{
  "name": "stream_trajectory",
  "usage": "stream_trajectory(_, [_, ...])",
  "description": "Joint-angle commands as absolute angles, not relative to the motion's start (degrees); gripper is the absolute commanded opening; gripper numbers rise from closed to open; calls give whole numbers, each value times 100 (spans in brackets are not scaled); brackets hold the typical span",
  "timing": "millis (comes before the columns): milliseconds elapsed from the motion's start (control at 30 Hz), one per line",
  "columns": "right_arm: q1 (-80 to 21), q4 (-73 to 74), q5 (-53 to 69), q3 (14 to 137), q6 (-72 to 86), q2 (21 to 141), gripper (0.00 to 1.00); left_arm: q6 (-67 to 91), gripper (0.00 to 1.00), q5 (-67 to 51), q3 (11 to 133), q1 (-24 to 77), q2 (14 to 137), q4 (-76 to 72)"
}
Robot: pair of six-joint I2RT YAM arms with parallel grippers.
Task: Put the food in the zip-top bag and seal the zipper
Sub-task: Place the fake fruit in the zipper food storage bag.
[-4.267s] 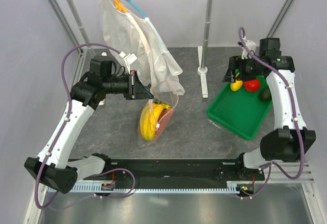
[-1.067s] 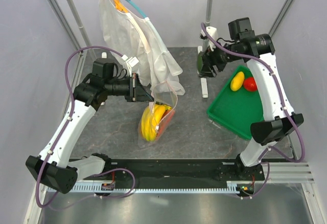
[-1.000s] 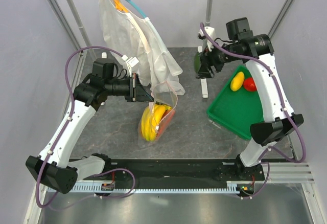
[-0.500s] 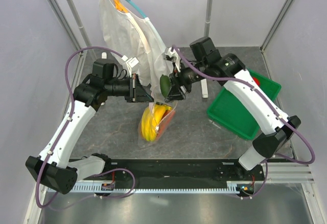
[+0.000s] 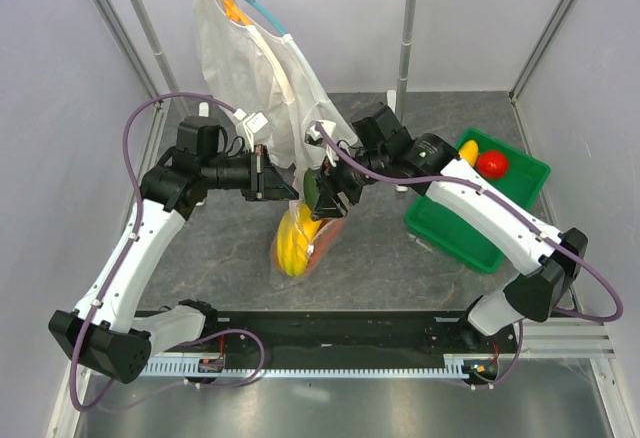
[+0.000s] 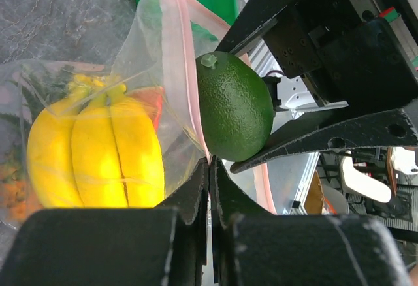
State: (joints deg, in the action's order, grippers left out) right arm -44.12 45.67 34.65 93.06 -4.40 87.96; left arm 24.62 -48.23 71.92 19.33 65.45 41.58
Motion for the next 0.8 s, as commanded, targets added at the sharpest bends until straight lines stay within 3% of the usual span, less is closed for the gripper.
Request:
stream_trajectory(0, [-4491, 4808, 3462, 9475, -544, 8385, 66, 2514, 2, -4957, 7189, 1890, 6434, 3946])
stream_trajectory(33, [-4543, 4808, 3515, 9466, -588, 8350, 81, 2514, 2, -4957, 7189, 1890, 6442, 3929])
stream_trajectory(67, [-4570, 4808, 3542, 9483, -615, 8271, 89, 2522, 2, -4992, 7172, 1890, 6442, 3920])
stream_trajectory(133, [-4623, 4773, 3647, 9597, -676, 8227, 98, 2540, 2, -4992, 7163, 1890, 6451, 3894])
stream_trajectory(367, [-4562, 5000, 2989, 10423, -527, 8288, 98, 2505, 2, -5036, 7119, 1785, 6390, 3946])
stream_trajectory(433, [-4142, 5106, 2874, 10450, -362, 8262, 98, 2505, 2, -5054, 7102, 1688, 6372, 3964])
stream_trajectory(633, [-1418, 5834, 3797, 10055, -526, 8419, 97, 2505, 2, -5185, 7040, 1573, 6319, 3964])
stream_trajectory(767, [-64, 6423, 3403, 9748, -2016, 8560, 98, 2461, 2, -5229, 7040, 1582, 6284, 3964])
